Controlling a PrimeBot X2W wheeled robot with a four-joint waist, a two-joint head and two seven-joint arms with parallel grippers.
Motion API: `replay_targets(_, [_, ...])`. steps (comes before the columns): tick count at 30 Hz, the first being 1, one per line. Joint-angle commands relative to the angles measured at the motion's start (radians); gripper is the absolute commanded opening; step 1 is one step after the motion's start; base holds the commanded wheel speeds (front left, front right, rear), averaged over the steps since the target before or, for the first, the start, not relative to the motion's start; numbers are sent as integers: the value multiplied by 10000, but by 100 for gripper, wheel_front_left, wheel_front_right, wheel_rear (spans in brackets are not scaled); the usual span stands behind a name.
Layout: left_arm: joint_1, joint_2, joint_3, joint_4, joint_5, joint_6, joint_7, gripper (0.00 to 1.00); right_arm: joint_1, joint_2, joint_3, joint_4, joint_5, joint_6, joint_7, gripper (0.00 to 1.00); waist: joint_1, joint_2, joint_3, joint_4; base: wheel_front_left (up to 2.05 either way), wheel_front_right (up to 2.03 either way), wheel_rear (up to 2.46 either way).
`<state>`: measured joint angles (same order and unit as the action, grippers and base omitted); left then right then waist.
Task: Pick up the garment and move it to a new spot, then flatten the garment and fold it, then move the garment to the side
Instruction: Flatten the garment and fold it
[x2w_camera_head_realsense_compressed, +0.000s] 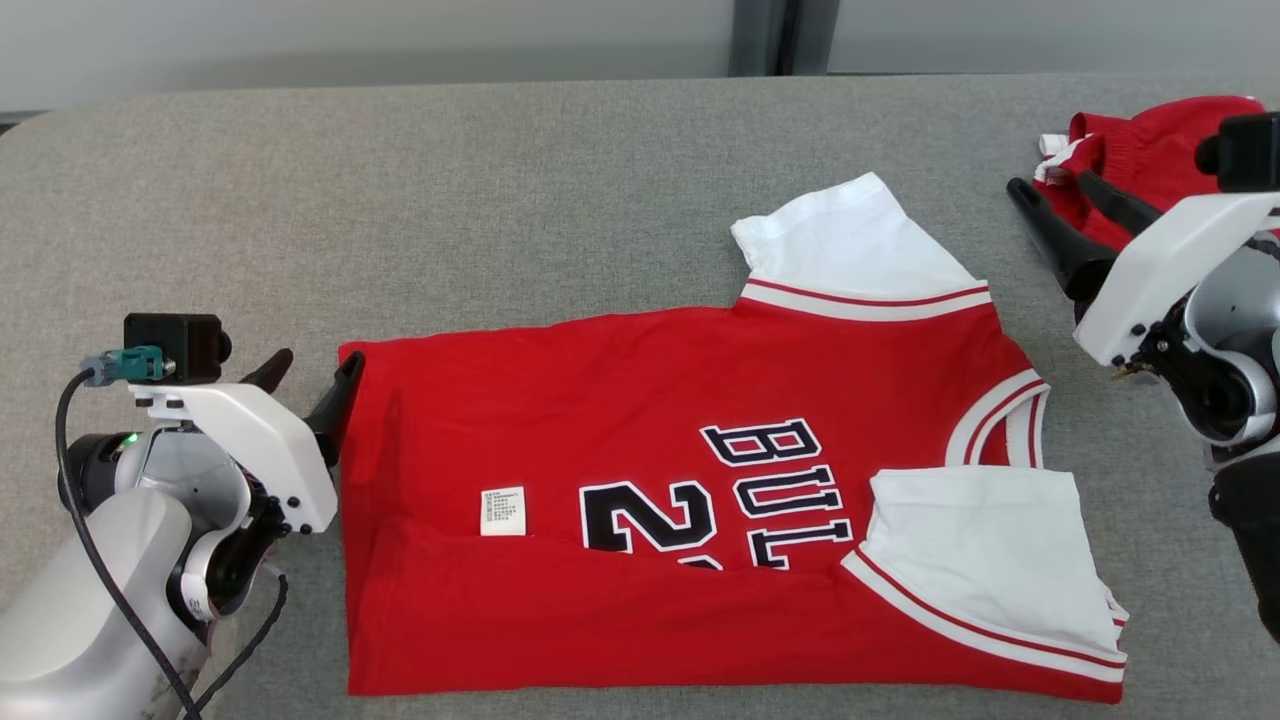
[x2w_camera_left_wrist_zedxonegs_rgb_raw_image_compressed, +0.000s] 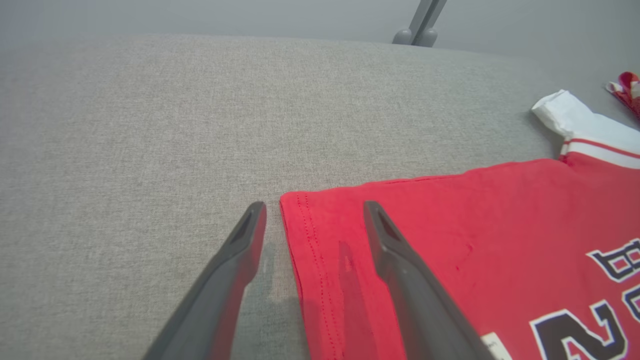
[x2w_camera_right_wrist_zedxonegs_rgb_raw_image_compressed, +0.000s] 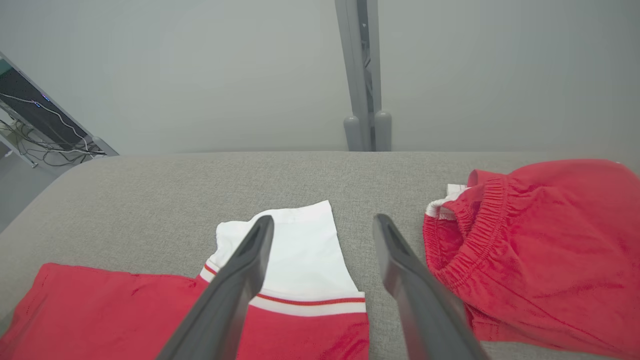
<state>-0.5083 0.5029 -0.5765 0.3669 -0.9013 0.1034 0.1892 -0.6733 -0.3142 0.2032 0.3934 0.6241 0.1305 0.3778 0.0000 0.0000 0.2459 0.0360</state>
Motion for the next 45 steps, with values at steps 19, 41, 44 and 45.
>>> replay_targets(19, [-1977,-1009,-551,1747,421,-870,-208,100,-3696,-774,2946,3894,1704,5,350,100,0,0,1673,1086,0,0,0])
replay_targets(41, [-3069,-1923,-1128,2363,554,-1533,-229,100,-4989,-681,4362,6354,2831,6,1366,100,0,0,2477,1825,0,0,0])
replay_targets(44, [-3086,-1910,-1141,2419,505,-1575,-176,100,-4936,-672,4511,6292,2996,6,1450,90,0,0,2430,1803,0,0,0])
replay_targets(45, [-3086,-1906,-1149,2433,488,-1569,-148,100,-4913,-669,4546,6257,3065,6,1480,59,0,0,2416,1799,0,0,0])
